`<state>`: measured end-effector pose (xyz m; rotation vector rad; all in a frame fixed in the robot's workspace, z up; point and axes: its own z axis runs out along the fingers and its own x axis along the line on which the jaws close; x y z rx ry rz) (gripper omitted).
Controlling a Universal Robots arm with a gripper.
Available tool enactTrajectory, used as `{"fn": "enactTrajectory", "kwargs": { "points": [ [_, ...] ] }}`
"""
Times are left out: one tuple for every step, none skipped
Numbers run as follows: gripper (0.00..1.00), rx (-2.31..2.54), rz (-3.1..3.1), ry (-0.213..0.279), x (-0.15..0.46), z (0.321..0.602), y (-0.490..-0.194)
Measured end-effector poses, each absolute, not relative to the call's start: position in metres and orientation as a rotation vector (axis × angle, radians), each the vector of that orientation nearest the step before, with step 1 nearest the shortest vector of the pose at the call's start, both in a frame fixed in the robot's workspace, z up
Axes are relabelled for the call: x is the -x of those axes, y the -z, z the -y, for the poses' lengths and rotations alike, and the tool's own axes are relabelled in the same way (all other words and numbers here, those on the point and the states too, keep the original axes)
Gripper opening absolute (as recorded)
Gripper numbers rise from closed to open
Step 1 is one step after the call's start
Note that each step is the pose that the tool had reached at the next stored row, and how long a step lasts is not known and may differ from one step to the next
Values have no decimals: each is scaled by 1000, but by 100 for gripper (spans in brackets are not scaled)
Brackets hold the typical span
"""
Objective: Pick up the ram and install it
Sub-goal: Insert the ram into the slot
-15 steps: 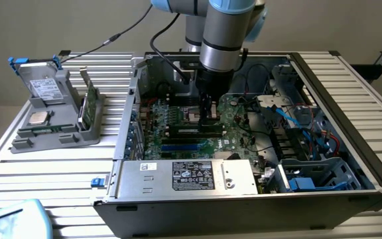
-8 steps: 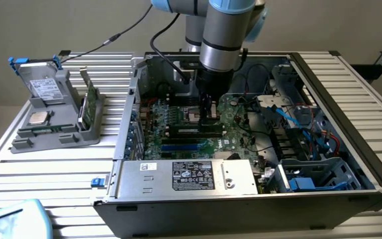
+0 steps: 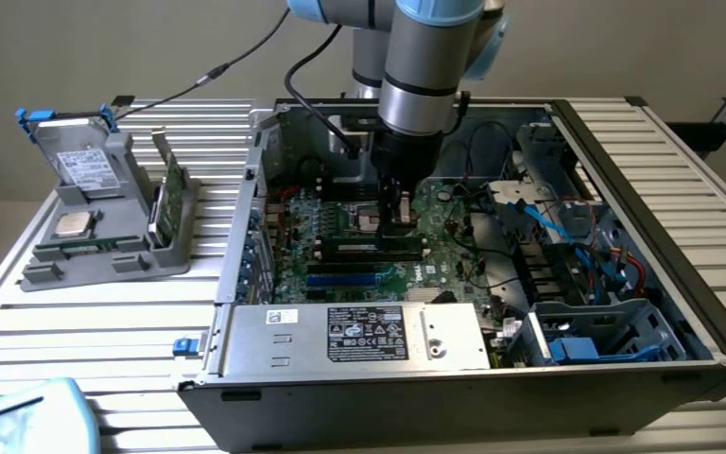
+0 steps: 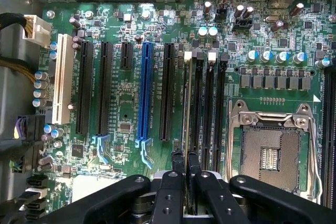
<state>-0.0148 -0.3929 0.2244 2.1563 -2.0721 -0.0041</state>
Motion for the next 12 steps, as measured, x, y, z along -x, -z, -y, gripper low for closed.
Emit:
{"fn": "enactTrajectory", "kwargs": {
  "points": [
    [14, -2156, 2072, 4, 15, 393, -224],
    [14, -2156, 2072, 4, 15, 393, -224],
    [14, -2156, 2072, 4, 15, 393, -224],
    [14, -2156, 2072, 4, 15, 393, -224],
    [14, -2156, 2072, 4, 15, 393, -224],
    [14, -2157, 2072, 4, 14, 393, -224],
    [14, -2157, 2071, 4, 14, 393, -224],
    [14, -2157, 2071, 4, 14, 393, -224],
    [14, -2157, 2071, 4, 14, 393, -224],
    [14, -2157, 2071, 4, 14, 393, -224],
    [14, -2157, 2071, 4, 14, 393, -224],
    [14, -2157, 2071, 4, 14, 393, -224]
  ]
}}
